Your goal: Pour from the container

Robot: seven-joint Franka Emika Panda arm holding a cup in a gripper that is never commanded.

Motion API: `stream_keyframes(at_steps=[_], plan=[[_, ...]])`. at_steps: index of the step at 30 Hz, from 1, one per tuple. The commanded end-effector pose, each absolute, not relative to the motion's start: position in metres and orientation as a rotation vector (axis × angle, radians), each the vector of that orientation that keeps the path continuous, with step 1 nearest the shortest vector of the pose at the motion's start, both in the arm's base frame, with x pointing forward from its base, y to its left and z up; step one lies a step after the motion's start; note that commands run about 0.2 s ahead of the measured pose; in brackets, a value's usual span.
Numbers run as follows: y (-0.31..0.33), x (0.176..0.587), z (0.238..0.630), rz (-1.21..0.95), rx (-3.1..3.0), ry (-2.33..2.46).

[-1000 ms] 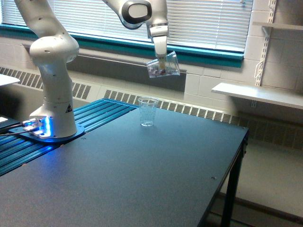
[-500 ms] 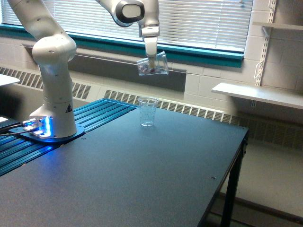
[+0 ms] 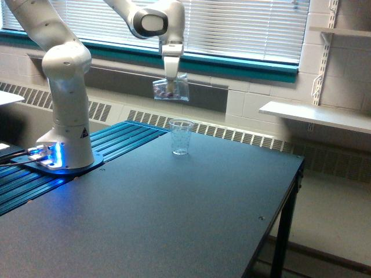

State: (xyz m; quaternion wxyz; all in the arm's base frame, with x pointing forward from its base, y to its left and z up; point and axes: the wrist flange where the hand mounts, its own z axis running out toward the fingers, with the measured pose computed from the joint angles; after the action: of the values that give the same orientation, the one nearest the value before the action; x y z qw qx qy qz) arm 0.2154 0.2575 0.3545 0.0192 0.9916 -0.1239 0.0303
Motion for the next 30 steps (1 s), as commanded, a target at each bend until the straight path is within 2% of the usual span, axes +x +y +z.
stream_keyframes(at_steps=[1,30], plan=[[0.263,0.190,0.335,0.021,3.054,-0.334],[0.271,0.190,0.310,-0.197,3.024,-0.386]])
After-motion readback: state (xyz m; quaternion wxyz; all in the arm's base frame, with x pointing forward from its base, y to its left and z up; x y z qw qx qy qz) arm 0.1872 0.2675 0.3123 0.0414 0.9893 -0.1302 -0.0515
